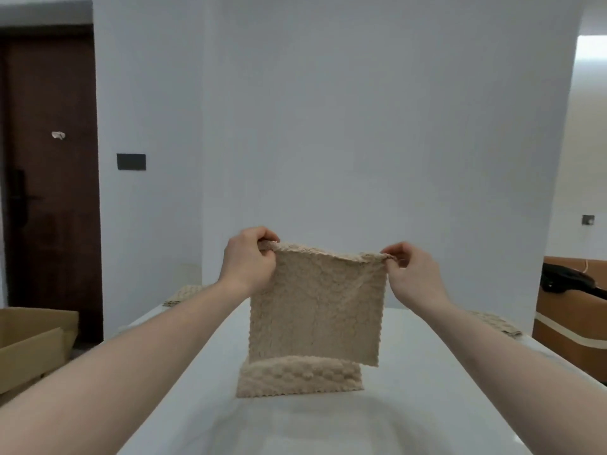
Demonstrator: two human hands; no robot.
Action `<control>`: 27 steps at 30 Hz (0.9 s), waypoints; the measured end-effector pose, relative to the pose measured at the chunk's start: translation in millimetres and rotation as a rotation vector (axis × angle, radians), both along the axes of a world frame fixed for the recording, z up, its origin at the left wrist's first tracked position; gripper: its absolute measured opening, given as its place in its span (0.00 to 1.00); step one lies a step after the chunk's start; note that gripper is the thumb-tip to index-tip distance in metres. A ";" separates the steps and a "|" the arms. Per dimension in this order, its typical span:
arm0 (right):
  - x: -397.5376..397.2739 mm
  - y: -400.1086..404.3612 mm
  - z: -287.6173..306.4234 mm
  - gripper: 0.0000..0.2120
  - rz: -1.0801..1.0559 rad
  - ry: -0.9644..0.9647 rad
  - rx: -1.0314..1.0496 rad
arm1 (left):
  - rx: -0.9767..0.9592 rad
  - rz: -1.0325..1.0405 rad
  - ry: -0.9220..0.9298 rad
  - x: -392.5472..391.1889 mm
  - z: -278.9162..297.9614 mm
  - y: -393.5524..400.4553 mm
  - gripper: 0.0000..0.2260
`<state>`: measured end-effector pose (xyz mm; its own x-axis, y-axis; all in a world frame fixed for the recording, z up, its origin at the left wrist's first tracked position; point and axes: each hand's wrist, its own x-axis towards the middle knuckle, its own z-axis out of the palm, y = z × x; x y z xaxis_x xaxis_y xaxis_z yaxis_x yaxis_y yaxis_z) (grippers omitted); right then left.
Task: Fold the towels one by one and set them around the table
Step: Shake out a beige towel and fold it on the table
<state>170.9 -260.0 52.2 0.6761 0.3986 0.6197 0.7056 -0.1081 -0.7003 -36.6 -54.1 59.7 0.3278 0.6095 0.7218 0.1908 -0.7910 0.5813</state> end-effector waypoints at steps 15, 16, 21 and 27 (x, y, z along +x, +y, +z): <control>-63.4 -92.3 -11.7 0.07 0.024 -0.026 0.045 | -0.055 -0.121 0.134 -70.5 12.1 -92.9 0.07; -60.9 -95.4 -18.6 0.07 0.012 -0.026 0.018 | -0.072 -0.128 0.165 -69.5 8.1 -94.4 0.07; -38.4 -97.3 -55.6 0.13 -0.073 -0.028 -0.172 | -0.054 -0.058 0.356 -52.5 -25.0 -85.4 0.06; -0.5 -84.8 -96.2 0.25 -0.165 0.023 -0.231 | -0.130 -0.017 0.476 -13.9 -68.1 -59.8 0.08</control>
